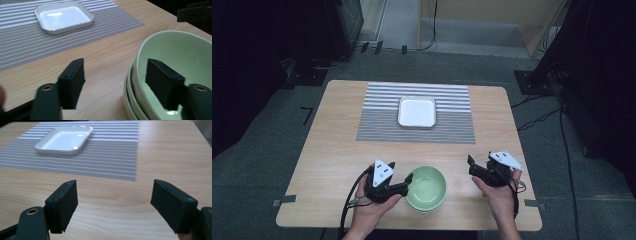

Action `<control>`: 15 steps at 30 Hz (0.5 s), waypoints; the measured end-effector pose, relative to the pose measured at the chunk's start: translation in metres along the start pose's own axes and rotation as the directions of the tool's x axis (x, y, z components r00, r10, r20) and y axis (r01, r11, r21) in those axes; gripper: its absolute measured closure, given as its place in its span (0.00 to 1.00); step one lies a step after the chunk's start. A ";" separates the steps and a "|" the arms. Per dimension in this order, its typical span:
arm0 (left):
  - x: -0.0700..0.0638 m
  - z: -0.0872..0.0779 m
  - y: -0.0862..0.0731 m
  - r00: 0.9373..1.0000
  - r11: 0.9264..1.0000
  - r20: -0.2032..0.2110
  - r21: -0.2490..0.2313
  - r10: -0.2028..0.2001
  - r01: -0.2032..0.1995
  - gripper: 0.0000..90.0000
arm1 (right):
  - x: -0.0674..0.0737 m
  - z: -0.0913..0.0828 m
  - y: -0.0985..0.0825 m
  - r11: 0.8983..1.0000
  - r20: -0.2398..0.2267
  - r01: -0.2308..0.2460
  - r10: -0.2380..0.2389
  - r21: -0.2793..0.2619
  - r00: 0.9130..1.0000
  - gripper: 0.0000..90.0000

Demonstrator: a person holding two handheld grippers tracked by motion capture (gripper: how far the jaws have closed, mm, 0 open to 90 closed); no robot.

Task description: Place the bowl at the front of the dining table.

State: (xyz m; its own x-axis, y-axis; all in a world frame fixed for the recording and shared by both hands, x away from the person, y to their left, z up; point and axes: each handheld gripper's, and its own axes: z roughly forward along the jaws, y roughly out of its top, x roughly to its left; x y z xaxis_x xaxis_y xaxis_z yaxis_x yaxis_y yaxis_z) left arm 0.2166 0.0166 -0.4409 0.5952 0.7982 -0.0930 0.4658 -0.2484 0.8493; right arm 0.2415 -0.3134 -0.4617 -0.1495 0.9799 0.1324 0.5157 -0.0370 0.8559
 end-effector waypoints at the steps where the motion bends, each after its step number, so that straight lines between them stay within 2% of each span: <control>1: -0.001 0.000 0.000 1.000 1.000 0.003 0.001 0.003 -0.003 0.37 | 0.004 -0.002 0.001 1.000 -0.019 0.007 -0.007 -0.009 1.000 0.25; 6: -0.005 0.002 -0.002 1.000 1.000 0.007 0.009 0.020 -0.020 0.45 | 0.028 -0.013 0.007 0.998 -0.096 0.035 -0.040 -0.052 0.995 0.35; 8: -0.006 0.002 -0.002 1.000 1.000 0.010 0.015 0.024 -0.025 0.47 | 0.038 -0.018 0.010 0.997 -0.135 0.040 -0.049 -0.071 0.990 0.39; 10: -0.006 0.003 -0.003 1.000 0.999 0.014 0.020 0.027 -0.027 0.50 | 0.045 -0.021 0.011 0.997 -0.165 0.044 -0.056 -0.070 0.985 0.46; 12: -0.007 0.003 -0.003 0.999 0.999 0.025 0.026 0.029 -0.030 0.52 | 0.053 -0.023 0.011 0.995 -0.174 0.068 -0.079 -0.068 0.982 0.51; 15: -0.008 0.004 -0.004 0.999 0.999 0.035 0.027 0.042 -0.043 0.54 | 0.064 -0.026 0.010 0.994 -0.225 0.097 -0.108 -0.060 0.968 0.54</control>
State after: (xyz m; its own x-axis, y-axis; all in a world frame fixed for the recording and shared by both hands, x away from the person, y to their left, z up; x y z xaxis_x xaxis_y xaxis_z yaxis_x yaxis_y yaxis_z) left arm 0.2123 0.0089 -0.4458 0.6366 0.7675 -0.0758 0.4579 -0.2970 0.8379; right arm 0.2152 -0.2559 -0.4313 -0.3901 0.9087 0.1486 0.4474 0.0461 0.8931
